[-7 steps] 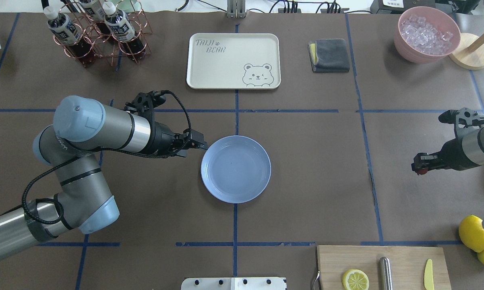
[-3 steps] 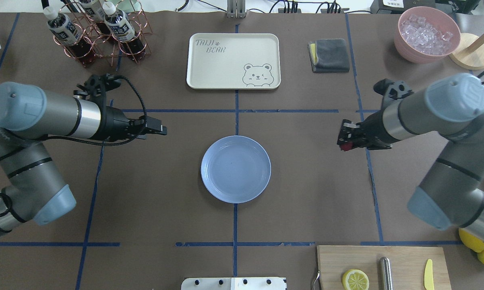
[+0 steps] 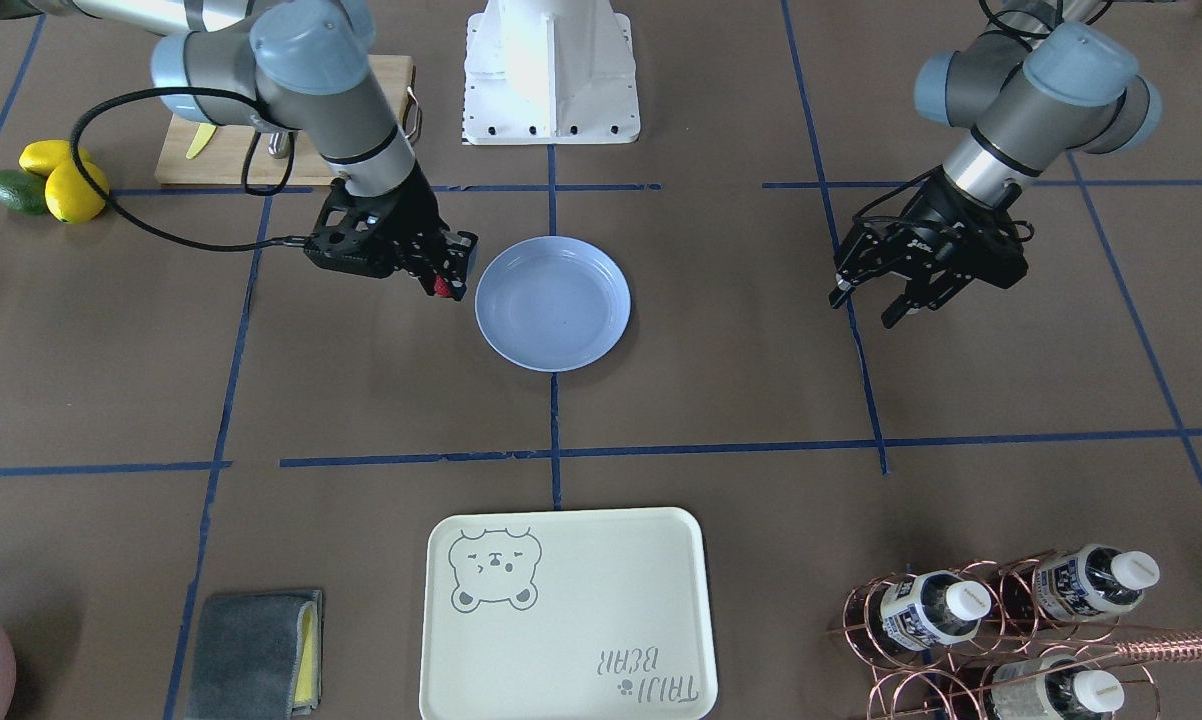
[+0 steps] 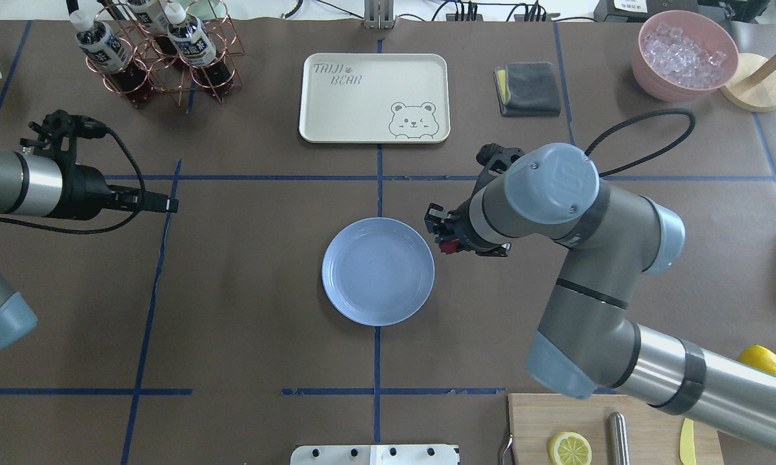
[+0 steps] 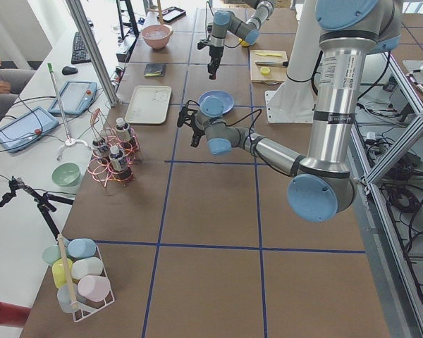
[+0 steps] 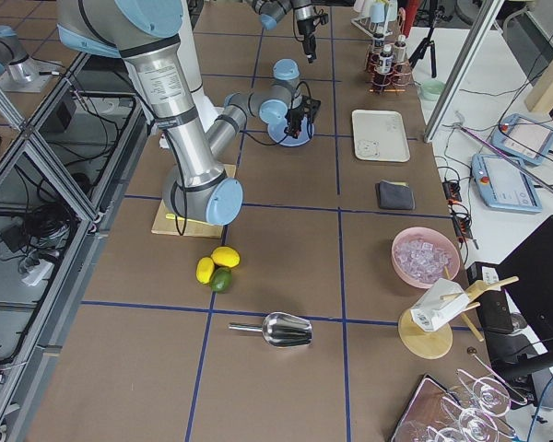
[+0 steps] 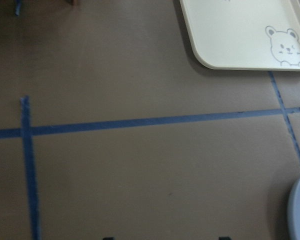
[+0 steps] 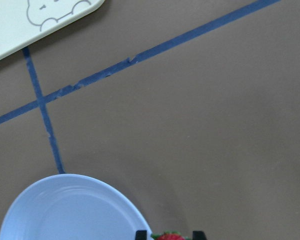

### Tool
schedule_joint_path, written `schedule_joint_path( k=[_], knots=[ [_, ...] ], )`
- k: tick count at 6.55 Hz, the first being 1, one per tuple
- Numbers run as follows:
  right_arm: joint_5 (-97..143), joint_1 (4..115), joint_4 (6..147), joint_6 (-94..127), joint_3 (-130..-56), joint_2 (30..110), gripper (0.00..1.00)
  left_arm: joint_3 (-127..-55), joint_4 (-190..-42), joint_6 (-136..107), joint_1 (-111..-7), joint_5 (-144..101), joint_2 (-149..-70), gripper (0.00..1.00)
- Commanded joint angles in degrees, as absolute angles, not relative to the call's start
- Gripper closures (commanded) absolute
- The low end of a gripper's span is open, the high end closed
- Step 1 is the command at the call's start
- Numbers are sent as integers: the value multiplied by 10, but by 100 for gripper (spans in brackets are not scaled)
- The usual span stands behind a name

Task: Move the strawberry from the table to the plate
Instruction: 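Carry the strawberry with the right gripper over the plate while the left arm retracts, then lower the strawberry onto the plate and open the right gripper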

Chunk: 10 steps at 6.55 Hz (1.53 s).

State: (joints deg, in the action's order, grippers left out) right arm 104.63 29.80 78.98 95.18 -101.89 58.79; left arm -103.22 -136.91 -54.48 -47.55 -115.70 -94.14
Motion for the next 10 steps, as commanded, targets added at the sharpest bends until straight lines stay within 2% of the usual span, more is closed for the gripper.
schedule_joint_path(
  k=[1,4,10],
  knots=[
    [1004,270,794,983,-915,493,100,-1033,-1370,-501,-496,-1158,-921,24],
    [997,244,790,997,-861,463,100,-1034,-1371,-501,-496,-1158,-920,24],
    [995,232,791,998,-853,464,100,-1033,-1371,-501,-496,-1158,-921,23]
  ],
)
